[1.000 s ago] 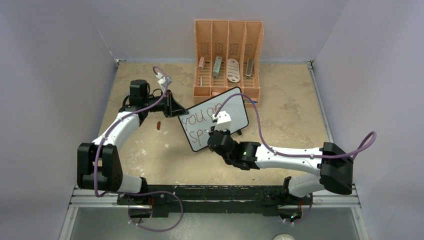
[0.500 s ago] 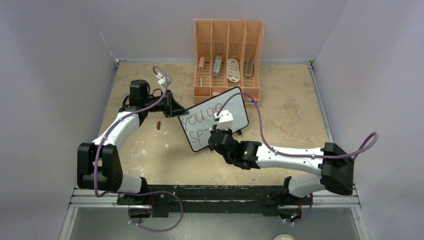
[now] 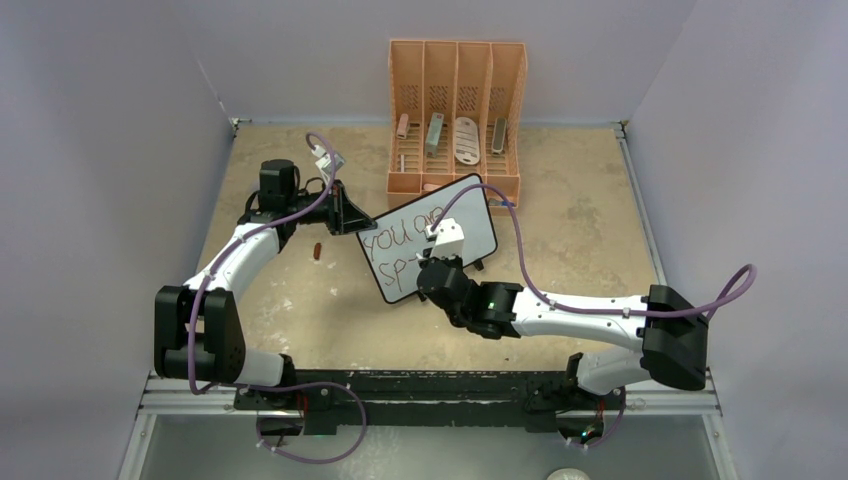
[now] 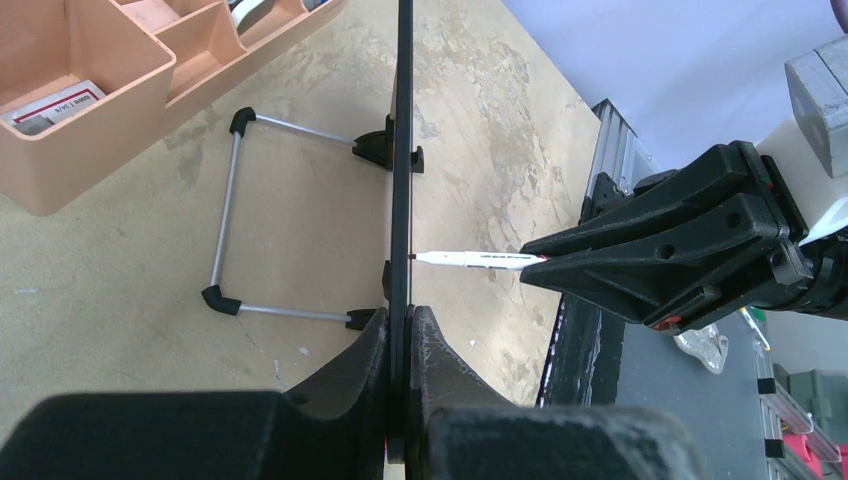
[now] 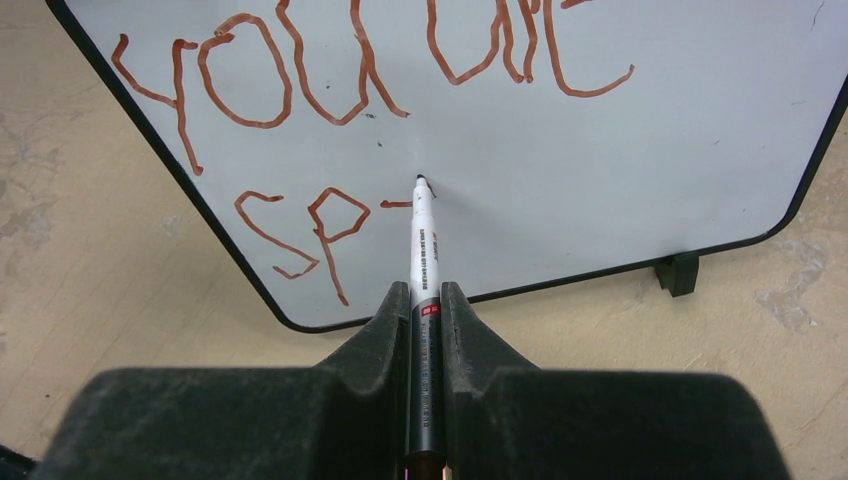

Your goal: Write a sentence on the whiteboard

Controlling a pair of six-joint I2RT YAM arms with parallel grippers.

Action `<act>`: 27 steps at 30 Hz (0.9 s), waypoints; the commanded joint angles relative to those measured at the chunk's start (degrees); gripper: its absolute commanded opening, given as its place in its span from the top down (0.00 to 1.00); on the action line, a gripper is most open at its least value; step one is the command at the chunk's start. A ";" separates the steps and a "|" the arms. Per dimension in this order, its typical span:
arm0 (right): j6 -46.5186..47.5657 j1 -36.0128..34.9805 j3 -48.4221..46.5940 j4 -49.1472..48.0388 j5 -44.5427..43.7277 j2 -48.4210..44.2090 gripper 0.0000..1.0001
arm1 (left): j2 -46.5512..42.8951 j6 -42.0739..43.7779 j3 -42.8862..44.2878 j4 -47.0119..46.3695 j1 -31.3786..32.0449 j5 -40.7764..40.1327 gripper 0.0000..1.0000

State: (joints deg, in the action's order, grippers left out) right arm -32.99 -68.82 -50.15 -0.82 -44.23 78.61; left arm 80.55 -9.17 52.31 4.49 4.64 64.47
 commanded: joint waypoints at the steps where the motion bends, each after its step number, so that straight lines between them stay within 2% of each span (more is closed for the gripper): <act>1: 1.80 0.35 -2.49 -4.27 -1.74 -0.09 1.00 | -1.08 1.24 1.99 0.78 0.45 0.71 1.00; 13: 4.32 -0.16 -2.59 -5.60 2.68 0.66 1.00 | -1.11 1.26 2.02 0.86 0.45 0.53 1.00; 27: 3.03 -1.46 -1.32 -2.29 4.68 0.89 1.00 | -0.93 1.19 2.11 0.84 0.45 0.66 1.00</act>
State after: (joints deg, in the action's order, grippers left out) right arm -29.12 -69.93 -50.57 -3.53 -39.59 79.55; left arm 80.55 -8.88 52.40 4.73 4.64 64.29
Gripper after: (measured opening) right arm 0.115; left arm 0.032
